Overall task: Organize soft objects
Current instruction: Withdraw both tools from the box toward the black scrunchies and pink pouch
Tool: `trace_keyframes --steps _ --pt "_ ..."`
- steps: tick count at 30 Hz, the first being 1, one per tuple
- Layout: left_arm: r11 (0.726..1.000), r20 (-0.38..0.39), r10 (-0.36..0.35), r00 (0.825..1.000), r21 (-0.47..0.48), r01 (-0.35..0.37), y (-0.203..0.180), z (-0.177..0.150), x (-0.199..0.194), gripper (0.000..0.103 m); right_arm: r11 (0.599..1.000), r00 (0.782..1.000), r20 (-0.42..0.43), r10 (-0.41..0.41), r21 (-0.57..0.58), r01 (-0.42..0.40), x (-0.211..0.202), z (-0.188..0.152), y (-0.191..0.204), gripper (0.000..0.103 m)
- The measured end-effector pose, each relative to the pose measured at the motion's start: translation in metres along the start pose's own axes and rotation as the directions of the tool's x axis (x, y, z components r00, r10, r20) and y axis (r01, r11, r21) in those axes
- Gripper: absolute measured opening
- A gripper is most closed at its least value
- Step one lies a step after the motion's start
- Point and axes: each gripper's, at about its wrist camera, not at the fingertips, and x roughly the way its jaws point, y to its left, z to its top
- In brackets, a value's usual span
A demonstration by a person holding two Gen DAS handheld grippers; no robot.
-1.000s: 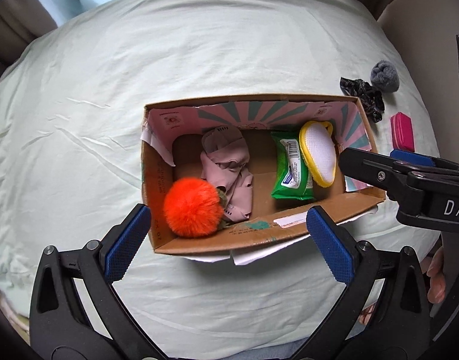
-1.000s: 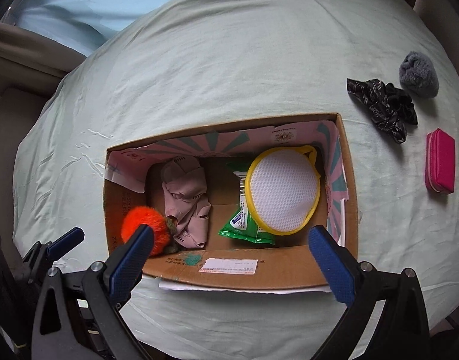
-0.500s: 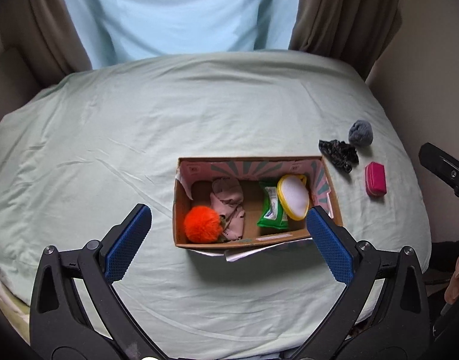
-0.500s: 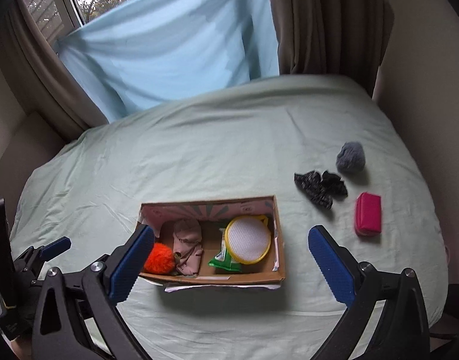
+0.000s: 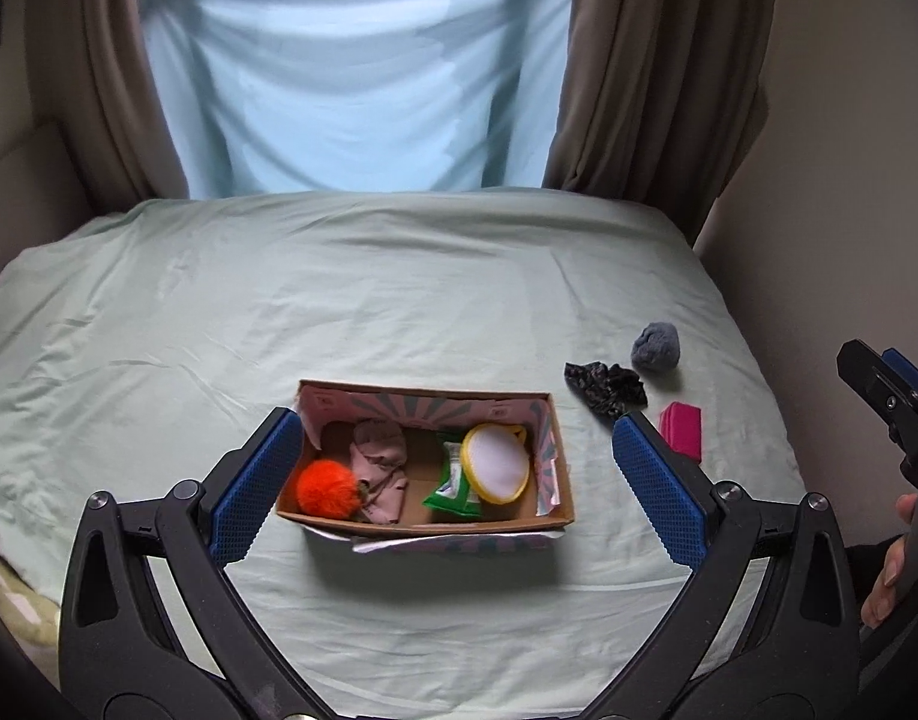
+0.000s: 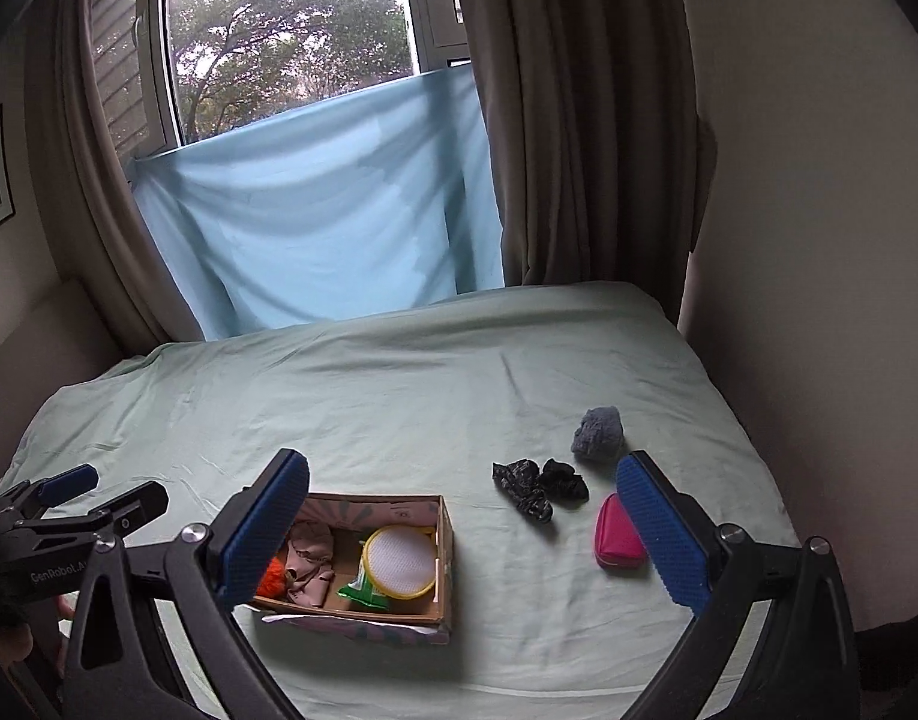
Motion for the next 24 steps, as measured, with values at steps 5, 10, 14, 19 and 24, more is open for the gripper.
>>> trace_keyframes --steps 5,10,14,19,24 --pt "1.0 -0.003 0.004 1.0 -0.005 -0.004 -0.05 0.001 0.013 0.103 0.999 0.999 0.004 0.035 -0.01 -0.035 0.002 0.01 -0.046 0.102" --pt "0.999 -0.019 0.018 1.0 -0.039 -0.018 -0.096 0.002 0.034 0.103 0.998 0.998 -0.014 0.054 -0.042 -0.054 0.014 0.018 -0.093 0.102" --pt "0.997 -0.043 0.046 0.998 -0.06 -0.048 -0.131 -0.001 0.062 0.103 0.995 0.996 -0.039 0.079 -0.061 -0.081 0.038 0.023 -0.131 0.102" --pt "0.995 -0.084 0.056 0.995 -0.077 -0.063 -0.168 -0.002 0.108 0.103 0.991 0.991 -0.086 0.1 -0.081 -0.107 0.082 0.029 -0.169 0.102" --pt "0.994 -0.137 0.051 0.989 -0.086 -0.063 -0.196 -0.006 0.169 0.103 0.989 0.985 -0.131 0.112 -0.077 -0.123 0.136 0.03 -0.199 0.102"
